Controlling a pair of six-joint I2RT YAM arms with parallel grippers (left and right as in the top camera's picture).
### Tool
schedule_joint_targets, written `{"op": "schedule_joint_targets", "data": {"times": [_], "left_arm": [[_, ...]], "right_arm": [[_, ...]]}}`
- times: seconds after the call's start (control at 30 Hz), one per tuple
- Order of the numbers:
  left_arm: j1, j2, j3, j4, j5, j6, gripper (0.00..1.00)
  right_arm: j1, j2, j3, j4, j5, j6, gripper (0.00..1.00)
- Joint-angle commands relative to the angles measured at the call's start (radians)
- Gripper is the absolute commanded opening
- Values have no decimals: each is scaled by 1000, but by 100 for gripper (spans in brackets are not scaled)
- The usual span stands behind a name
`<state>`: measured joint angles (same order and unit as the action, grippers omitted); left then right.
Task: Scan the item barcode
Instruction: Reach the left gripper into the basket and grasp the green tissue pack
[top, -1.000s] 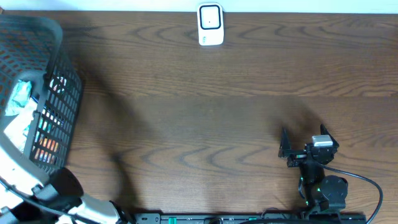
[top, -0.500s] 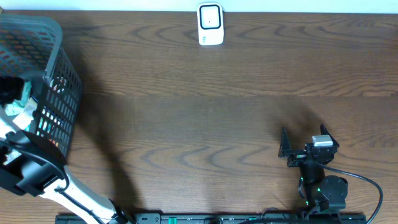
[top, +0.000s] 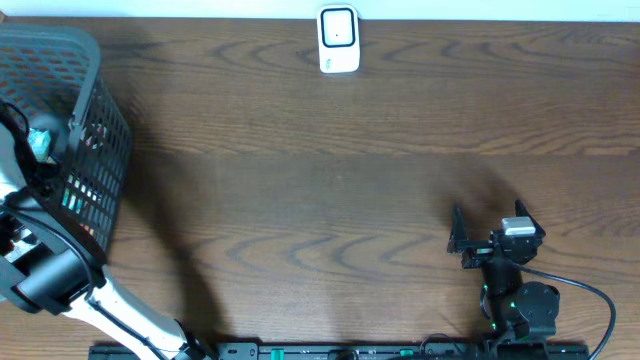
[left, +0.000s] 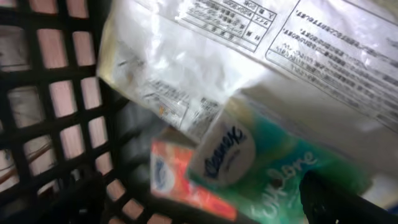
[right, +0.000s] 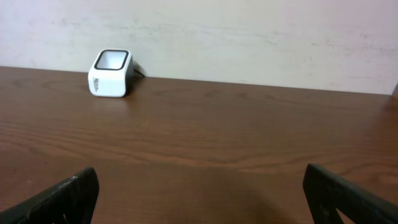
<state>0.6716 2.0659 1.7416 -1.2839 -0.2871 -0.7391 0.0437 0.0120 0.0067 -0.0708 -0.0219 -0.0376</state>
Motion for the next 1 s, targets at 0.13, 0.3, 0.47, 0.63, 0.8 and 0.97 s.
{"op": "schedule_joint_targets", "data": {"times": [0.13, 0.3, 0.47, 0.63, 0.8, 0.97], "left_arm": [[2, -2, -134, 179, -13, 90, 100], [2, -2, -147, 245, -12, 167, 94], [2, -2, -144, 258, -10, 167, 91], [2, -3, -129, 257, 10, 167, 73], [2, -1, -137, 257, 16, 167, 65], [2, -1, -170, 277, 17, 167, 52]], "right_arm": [[-3, -5, -1, -5, 5, -9, 99], [-3, -5, -1, -5, 5, -9, 99], [-3, -5, -1, -5, 5, -9, 99], [-3, -5, -1, -5, 5, -9, 99], [-3, -5, -1, -5, 5, -9, 99], [-3, -5, -1, -5, 5, -9, 99]]}}
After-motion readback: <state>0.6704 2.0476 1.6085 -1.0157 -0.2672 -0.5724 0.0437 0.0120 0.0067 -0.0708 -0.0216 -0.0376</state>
